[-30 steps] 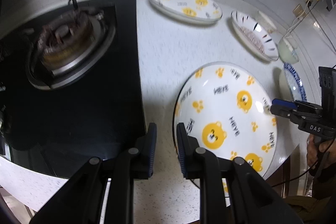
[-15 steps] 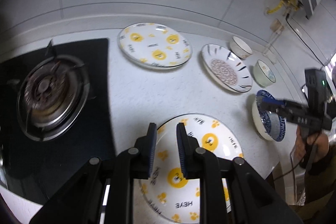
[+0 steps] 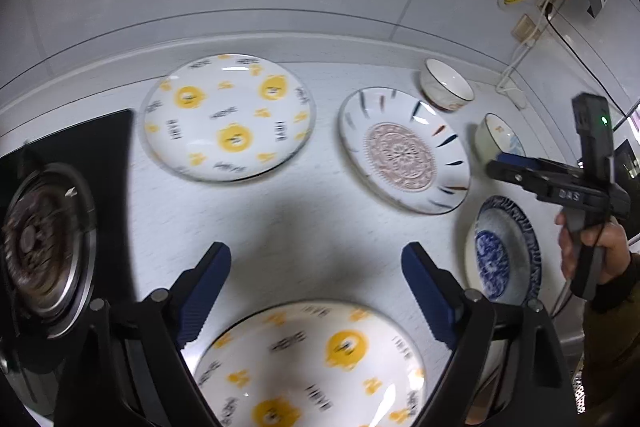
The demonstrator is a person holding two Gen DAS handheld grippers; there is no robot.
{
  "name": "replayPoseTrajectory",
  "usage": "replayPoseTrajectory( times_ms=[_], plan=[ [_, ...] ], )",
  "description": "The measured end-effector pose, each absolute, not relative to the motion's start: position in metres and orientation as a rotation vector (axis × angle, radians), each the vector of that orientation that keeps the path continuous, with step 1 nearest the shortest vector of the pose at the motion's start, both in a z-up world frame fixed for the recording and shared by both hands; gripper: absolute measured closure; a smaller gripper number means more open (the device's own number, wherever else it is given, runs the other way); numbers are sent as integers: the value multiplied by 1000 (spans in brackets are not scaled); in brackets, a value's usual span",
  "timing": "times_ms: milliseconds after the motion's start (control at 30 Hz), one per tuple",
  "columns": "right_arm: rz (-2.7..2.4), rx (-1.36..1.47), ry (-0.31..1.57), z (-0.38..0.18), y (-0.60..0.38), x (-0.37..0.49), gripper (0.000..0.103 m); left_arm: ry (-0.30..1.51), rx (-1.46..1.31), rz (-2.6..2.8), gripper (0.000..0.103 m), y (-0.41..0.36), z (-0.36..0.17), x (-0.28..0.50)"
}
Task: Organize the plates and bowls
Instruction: 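Move the right tool to the mandala plate rim and close it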
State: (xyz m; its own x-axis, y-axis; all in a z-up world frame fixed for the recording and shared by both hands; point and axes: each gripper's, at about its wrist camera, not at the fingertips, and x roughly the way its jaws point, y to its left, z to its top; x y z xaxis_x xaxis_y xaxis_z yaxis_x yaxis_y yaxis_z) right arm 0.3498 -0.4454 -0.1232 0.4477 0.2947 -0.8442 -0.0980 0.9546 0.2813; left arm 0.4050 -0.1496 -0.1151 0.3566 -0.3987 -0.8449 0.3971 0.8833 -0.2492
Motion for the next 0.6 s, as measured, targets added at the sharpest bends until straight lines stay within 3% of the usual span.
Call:
replayPoseTrajectory(
  times_ms=[600],
  plan=[
    [252, 177, 1194, -172, -470, 425, 32, 1301, -187, -434, 17, -238, -190, 487]
  ],
)
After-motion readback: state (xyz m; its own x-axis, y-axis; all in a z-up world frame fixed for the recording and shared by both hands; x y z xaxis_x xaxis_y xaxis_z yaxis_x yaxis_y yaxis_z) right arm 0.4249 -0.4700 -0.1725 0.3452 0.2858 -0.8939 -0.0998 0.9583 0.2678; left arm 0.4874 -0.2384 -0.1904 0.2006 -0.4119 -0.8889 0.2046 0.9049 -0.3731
